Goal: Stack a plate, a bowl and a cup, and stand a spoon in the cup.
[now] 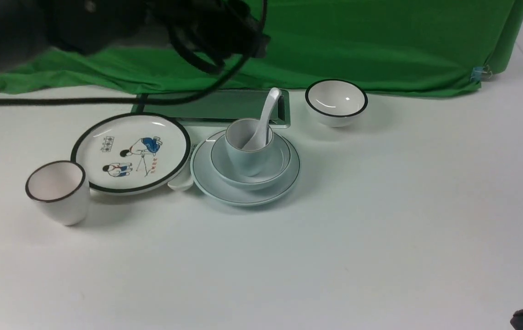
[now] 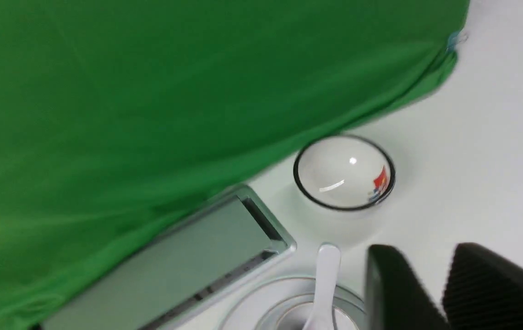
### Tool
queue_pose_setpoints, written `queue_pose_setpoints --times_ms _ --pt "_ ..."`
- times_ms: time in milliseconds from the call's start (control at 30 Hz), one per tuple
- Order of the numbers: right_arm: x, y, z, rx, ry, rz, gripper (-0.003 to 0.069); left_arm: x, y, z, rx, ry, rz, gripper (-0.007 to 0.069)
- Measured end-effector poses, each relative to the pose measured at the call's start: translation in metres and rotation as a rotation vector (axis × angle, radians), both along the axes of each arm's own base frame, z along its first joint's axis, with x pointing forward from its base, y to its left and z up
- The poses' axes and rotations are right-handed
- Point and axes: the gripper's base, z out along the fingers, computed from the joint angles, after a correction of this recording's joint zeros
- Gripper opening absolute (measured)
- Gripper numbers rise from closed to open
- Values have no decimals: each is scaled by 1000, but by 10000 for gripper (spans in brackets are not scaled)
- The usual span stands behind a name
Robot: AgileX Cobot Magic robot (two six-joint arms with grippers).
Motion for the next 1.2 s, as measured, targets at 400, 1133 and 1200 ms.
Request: queue_pose_setpoints --times_ms 400,1133,1200 --pt "-15 -10 -50 437 -536 -88 13 -149 72 42 -187 -497 38 -42" --pt "-21 -14 -87 426 -462 -115 55 -196 98 -111 -124 -414 71 -36" --pt "-21 -14 -87 426 -462 -115 61 -198 101 -115 -131 -413 86 -36"
